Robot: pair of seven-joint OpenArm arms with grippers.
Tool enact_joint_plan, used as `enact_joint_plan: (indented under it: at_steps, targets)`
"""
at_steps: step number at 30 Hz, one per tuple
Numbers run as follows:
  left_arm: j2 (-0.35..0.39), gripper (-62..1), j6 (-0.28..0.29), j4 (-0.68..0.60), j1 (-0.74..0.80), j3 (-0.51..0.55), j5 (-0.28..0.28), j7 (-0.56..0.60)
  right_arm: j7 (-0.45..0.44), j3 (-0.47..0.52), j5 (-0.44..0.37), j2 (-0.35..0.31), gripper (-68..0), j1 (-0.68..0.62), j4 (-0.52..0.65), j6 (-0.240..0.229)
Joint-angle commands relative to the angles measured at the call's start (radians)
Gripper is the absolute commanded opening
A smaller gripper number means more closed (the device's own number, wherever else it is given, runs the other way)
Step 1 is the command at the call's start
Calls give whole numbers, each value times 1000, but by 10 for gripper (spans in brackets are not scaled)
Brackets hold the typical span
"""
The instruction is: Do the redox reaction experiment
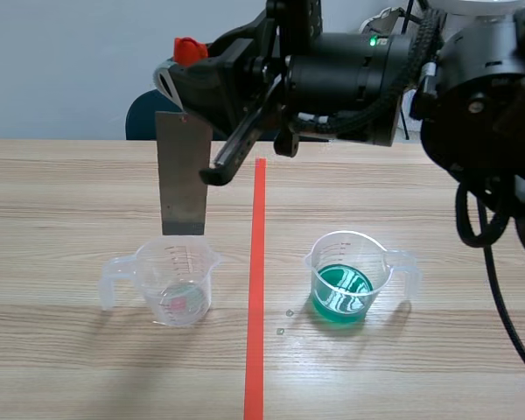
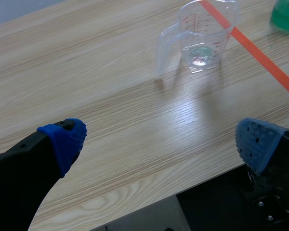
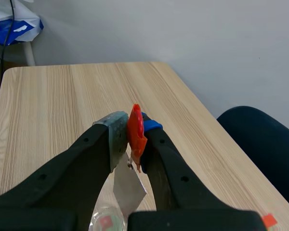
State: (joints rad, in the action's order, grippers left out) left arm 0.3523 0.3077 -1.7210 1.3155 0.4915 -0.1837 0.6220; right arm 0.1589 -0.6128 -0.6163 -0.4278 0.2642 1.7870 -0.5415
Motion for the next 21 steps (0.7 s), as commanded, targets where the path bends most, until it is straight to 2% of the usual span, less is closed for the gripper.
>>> enact_joint_plan:
  at_steps: [1,8,16,21]
  targets:
    - [-3,14,1,-13,1,-5,-13,15,-29,37,-24,-35,-655,-1,48,4]
    - [-3,14,1,-14,1,-5,-14,18,-81,141,-27,-148,-656,-104,121,3]
    - [-2,14,1,-14,1,-5,-14,17,-118,286,-134,-278,-656,-222,147,3]
    - [-2,14,1,-14,1,-5,-14,17,-172,379,-156,-358,-656,-299,147,2]
